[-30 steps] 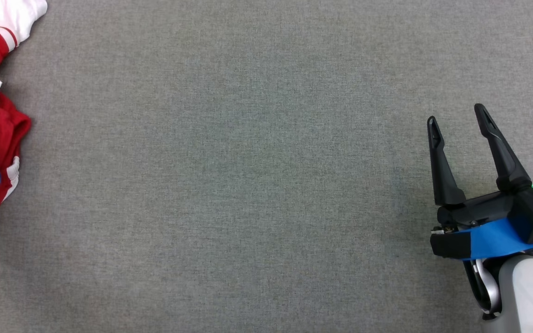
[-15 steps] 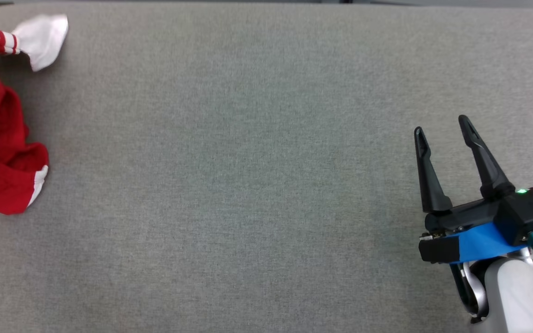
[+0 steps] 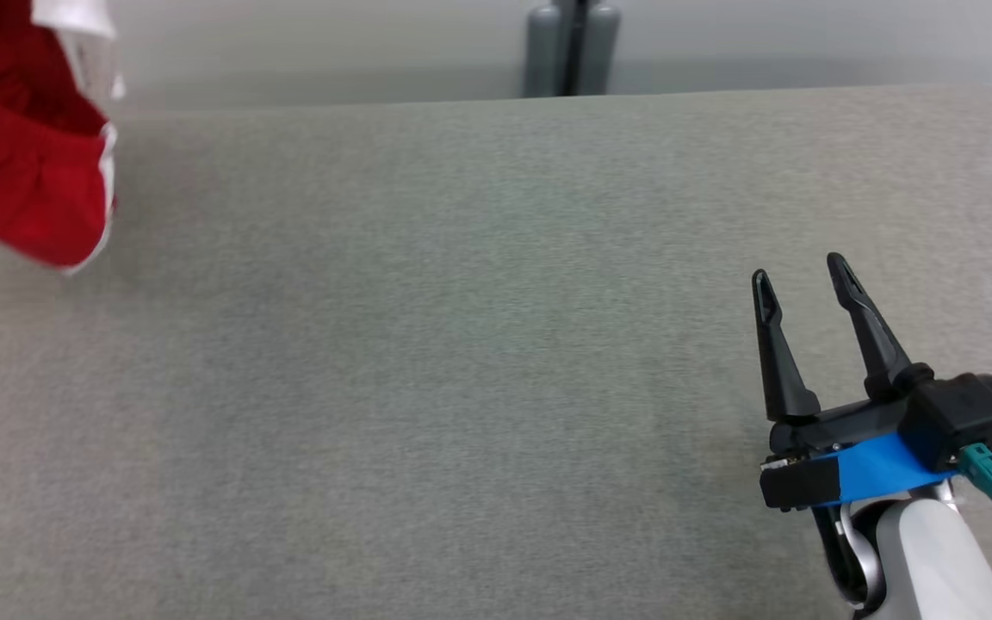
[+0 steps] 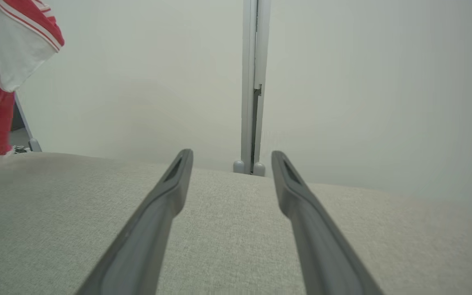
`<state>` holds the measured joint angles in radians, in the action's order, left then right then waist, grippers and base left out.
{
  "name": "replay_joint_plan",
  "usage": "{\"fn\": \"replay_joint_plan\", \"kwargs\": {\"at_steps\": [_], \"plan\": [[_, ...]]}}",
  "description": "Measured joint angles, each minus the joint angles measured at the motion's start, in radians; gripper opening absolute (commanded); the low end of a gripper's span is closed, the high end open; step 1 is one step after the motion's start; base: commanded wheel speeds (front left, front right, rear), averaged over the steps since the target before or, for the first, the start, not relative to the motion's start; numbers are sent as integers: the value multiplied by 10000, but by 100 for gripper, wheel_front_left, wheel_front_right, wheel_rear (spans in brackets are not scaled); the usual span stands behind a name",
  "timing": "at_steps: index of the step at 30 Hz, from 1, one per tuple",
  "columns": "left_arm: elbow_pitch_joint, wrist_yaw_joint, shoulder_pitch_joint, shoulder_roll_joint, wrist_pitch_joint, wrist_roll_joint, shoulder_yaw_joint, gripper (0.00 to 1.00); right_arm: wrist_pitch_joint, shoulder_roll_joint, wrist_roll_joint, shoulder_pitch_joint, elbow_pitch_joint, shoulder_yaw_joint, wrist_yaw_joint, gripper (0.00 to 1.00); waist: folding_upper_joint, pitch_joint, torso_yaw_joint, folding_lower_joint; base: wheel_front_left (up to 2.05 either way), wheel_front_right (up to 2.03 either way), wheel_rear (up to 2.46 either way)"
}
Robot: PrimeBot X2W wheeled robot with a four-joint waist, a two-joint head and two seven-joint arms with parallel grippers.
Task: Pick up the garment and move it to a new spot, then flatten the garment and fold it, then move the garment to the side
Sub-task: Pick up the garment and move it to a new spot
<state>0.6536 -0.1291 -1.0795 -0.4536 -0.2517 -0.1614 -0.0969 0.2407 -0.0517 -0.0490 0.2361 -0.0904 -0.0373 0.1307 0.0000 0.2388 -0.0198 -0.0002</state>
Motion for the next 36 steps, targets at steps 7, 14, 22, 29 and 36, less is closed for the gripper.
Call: {"fn": "replay_joint_plan", "kwargs": {"at_steps": [7, 14, 22, 29, 36], "plan": [[-2385, -6, -221, 188, 1066, -130, -918, 0, 167, 10, -738, 59, -376, -366, 0, 100, 0, -60, -1152, 1, 0, 0, 0], [-3925, -6, -271, 688, 1871, -362, -1676, 0, 211, 13, -1275, 67, -527, -577, 0, 100, 0, -56, -2422, 2, 0, 0, 0], [-4452, -6, 681, 1570, 2042, -681, -2499, 0, 217, 13, -1547, 72, -376, -656, 0, 100, 0, -117, -3126, 1, 0, 0, 0], [-3879, -4, 2515, 2268, 1691, -957, -3382, 0, 217, 13, -1563, 82, -263, -566, 0, 100, 0, -48, -2981, 2, 0, 0, 0], [-2297, -4, 4377, 2817, 1028, -1373, -4052, 0, 217, 15, -1559, 82, -234, -537, 0, 100, 0, 111, -2688, 3, 0, 0, 0]]}}
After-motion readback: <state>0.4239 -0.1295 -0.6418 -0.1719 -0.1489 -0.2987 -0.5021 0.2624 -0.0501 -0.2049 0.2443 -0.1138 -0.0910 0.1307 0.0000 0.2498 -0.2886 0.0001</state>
